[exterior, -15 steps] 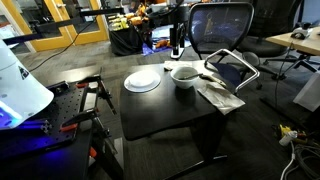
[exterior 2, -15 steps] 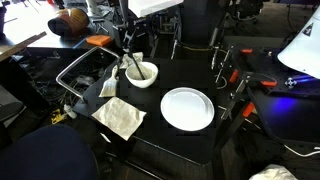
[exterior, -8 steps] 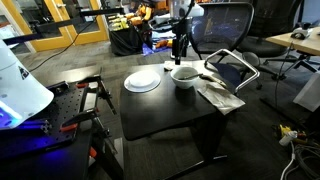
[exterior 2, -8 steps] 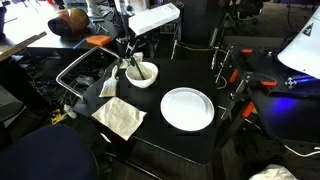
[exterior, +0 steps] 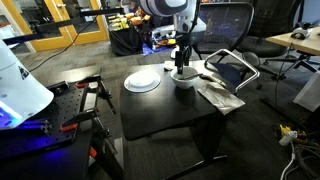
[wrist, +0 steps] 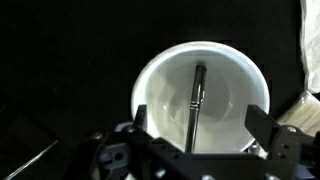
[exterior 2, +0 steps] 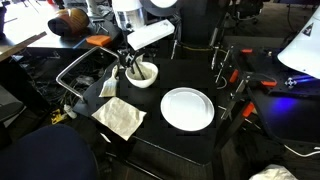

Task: Remove the black pen from the white bowl and put it on the table

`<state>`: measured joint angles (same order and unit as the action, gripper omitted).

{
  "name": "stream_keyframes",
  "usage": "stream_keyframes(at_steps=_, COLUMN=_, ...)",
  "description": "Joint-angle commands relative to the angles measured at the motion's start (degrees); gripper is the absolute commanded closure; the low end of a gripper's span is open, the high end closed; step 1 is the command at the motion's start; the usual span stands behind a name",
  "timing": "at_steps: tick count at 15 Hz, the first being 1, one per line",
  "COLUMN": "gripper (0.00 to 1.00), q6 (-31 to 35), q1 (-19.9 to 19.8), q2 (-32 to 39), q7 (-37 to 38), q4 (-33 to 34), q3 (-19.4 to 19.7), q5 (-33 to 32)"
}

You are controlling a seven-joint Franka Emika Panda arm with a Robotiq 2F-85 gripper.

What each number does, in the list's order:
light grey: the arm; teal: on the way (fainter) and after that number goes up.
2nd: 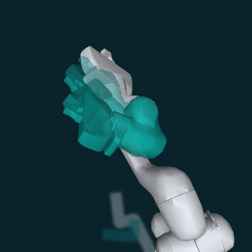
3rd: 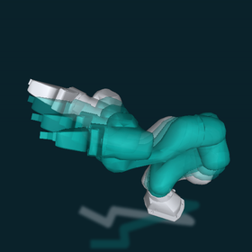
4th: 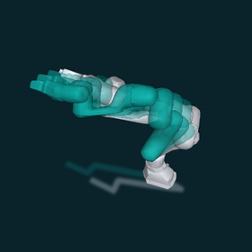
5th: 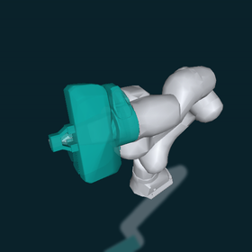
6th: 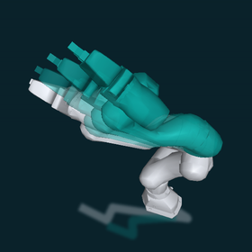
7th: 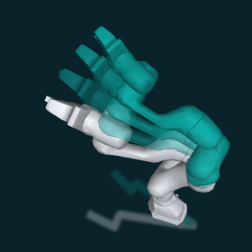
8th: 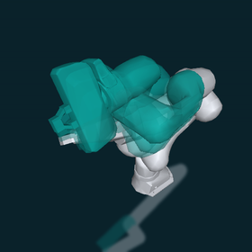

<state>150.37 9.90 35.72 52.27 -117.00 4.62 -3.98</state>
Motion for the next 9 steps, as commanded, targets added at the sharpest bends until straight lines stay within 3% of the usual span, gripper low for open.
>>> stream_keyframes(at_steps=1, gripper=0.26, q6=0.7, q1=1.2, q2=2.4, q7=0.7, q4=2.6, q3=1.5, q5=2.2)
stream_keyframes(at_steps=3, gripper=0.29, q6=0.6, q1=1.5, q2=3.1, q7=0.9, q4=3.4, q3=1.9, q5=2.7)
stream_keyframes(at_steps=4, gripper=0.37, q6=0.6, q1=1.6, q2=3.4, q7=0.9, q4=3.8, q3=2.1, q5=2.9)
stream_keyframes(at_steps=6, gripper=0.44, q6=0.6, q1=1.6, q2=4.0, q7=0.9, q4=4.5, q3=2.4, q5=3.2)
stream_keyframes(at_steps=9, gripper=0.38, q6=0.5, q1=1.6, q2=4.8, q7=0.9, q4=5.4, q3=2.6, q5=3.5)
